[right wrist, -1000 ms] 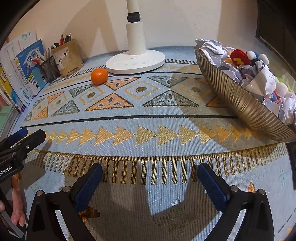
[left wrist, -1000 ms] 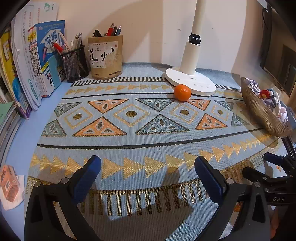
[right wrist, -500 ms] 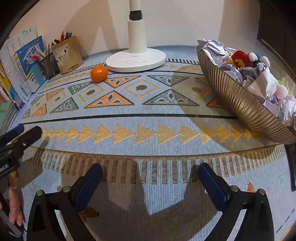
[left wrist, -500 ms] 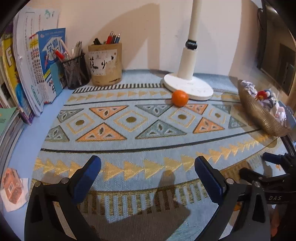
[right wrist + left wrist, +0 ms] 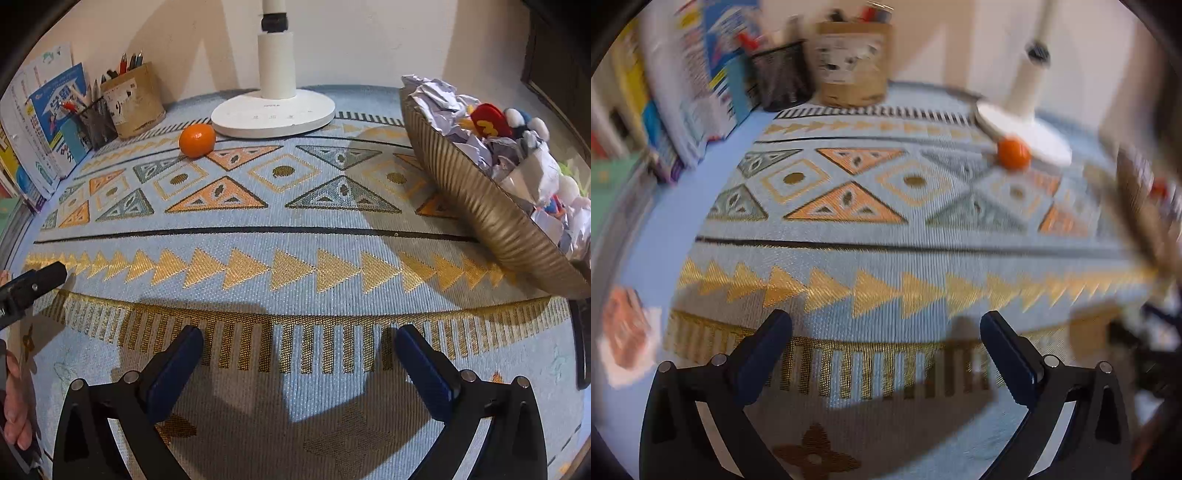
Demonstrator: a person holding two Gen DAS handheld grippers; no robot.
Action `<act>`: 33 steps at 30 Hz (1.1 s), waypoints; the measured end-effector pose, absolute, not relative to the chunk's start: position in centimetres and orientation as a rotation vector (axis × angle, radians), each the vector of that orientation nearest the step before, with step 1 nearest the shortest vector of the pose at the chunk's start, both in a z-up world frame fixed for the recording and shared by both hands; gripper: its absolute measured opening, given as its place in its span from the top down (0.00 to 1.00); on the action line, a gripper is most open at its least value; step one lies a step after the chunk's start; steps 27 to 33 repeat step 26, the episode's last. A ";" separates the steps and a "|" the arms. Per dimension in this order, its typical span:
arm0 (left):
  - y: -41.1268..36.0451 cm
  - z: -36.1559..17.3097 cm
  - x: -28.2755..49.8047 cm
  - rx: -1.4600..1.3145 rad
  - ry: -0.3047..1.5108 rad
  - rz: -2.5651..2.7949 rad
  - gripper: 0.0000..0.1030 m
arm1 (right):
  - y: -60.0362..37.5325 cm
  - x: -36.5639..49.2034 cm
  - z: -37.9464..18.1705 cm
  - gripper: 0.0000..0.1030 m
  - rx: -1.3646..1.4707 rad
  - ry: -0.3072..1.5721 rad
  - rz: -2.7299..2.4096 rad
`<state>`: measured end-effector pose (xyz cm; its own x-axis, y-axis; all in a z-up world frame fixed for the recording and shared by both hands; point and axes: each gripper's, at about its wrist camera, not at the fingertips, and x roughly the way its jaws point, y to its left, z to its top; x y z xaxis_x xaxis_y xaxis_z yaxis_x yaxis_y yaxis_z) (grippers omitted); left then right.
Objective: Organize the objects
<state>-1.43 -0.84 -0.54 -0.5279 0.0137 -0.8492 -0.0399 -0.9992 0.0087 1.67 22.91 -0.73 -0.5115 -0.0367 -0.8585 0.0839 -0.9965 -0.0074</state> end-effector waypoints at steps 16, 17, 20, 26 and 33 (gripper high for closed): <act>-0.9 -0.6 0.1 -1.413 0.019 2.772 0.00 | 23.0 2.6 -0.9 0.00 1.404 0.041 -2.772; -0.9 -0.6 0.2 -1.413 0.019 2.772 0.00 | 23.0 2.6 -0.8 0.00 1.404 0.042 -2.772; -0.9 -0.6 0.2 -1.413 0.019 2.772 0.00 | 23.0 2.6 -0.9 0.00 1.404 0.042 -2.772; -0.9 -0.6 0.2 -1.413 0.019 2.772 0.00 | 22.9 2.6 -0.8 0.00 1.404 0.042 -2.772; -0.9 -0.6 0.2 -1.413 0.019 2.772 0.00 | 22.9 2.6 -0.8 0.00 1.404 0.042 -2.772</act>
